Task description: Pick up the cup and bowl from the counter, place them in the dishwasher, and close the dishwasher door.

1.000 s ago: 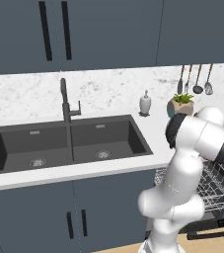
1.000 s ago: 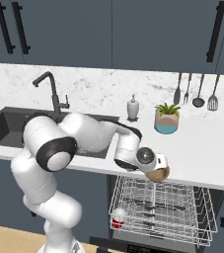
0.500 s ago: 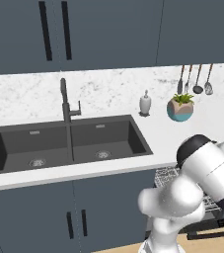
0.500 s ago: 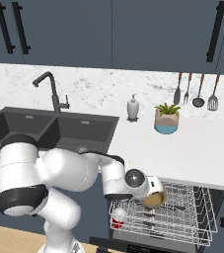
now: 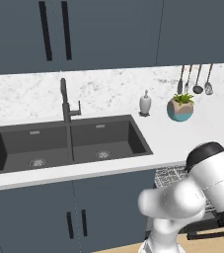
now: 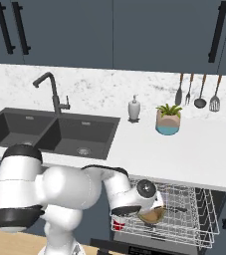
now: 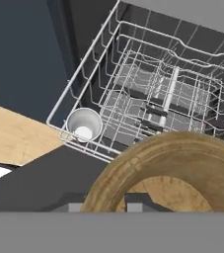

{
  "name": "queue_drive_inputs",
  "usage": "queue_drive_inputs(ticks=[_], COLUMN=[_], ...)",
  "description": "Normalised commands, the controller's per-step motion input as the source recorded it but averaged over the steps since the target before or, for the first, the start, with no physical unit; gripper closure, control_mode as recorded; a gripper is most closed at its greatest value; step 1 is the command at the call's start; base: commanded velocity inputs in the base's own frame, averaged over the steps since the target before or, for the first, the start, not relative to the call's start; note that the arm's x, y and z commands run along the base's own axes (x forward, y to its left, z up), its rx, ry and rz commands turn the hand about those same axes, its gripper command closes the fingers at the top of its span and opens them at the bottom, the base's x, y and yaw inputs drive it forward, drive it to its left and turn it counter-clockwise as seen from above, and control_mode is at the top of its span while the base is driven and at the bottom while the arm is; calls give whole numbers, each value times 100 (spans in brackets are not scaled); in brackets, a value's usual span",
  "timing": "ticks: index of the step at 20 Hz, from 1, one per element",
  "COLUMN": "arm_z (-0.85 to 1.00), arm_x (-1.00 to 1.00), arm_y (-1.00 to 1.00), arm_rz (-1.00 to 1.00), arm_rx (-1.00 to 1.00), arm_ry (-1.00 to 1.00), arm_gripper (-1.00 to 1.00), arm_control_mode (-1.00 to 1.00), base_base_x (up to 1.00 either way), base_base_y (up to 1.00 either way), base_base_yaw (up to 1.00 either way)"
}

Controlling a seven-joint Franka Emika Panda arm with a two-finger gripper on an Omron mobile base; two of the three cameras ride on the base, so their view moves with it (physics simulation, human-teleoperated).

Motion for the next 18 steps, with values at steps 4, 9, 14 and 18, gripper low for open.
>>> queue_drive_inputs(ticks=[4,9,14,18], arm_z=[-29,-35,-2,-23], arm_x=[0,0,1,8], arm_y=[-22,1,1,7], arm_rz=[9,2,2,4], arm_rx=[32,25,8,15], arm_ry=[-1,-7,-17,-10], arm_gripper=[100,100,100,100], arm_control_mode=[-100,-100,-100,-100], base_base_x=[0,0,0,0], base_base_y=[0,0,0,0], base_base_yaw=[0,0,0,0])
